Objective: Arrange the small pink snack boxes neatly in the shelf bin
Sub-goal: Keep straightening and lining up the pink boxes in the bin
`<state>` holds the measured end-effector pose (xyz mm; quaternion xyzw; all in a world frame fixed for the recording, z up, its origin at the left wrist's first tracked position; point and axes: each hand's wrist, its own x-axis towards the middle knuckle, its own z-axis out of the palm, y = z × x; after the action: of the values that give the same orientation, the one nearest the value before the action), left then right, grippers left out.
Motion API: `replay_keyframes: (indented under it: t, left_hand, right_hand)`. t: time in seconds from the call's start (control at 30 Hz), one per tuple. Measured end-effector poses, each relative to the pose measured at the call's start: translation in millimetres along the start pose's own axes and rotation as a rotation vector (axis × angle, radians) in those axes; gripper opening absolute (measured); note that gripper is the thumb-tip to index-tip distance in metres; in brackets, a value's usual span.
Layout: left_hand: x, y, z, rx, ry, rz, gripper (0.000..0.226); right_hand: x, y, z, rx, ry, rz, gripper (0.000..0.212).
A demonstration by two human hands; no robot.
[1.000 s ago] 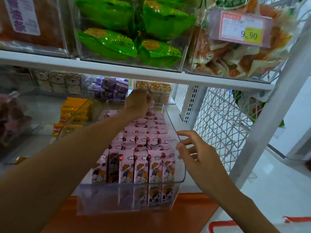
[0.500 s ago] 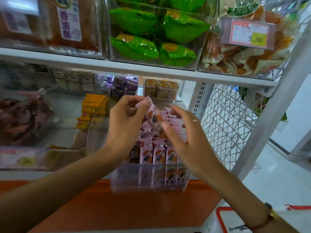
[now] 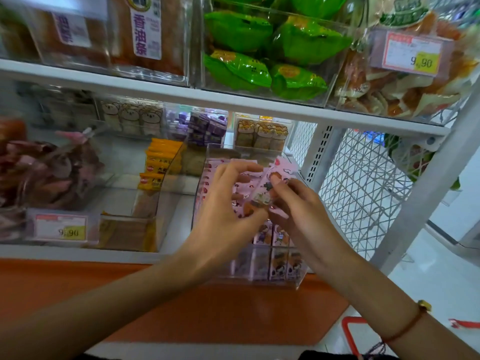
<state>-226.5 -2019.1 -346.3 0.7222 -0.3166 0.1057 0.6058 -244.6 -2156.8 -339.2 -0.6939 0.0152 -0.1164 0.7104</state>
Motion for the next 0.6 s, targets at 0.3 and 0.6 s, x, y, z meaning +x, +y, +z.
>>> replay_keyframes:
  t: [0.3,0.6]
  left_hand:
    - [7.2,-4.5,-1.1,0.052,0.014,0.067,0.032]
    - [9.0,-11.1,-2.4,0.245,0.008,0.055,0.039]
  right_hand:
    - [-1.5,-4.9,-8.9,0.15,-0.162,-0.057,0.027]
    - [-8.6,-0.3,-5.8,-0.201,-0.107,-0.124,0.03]
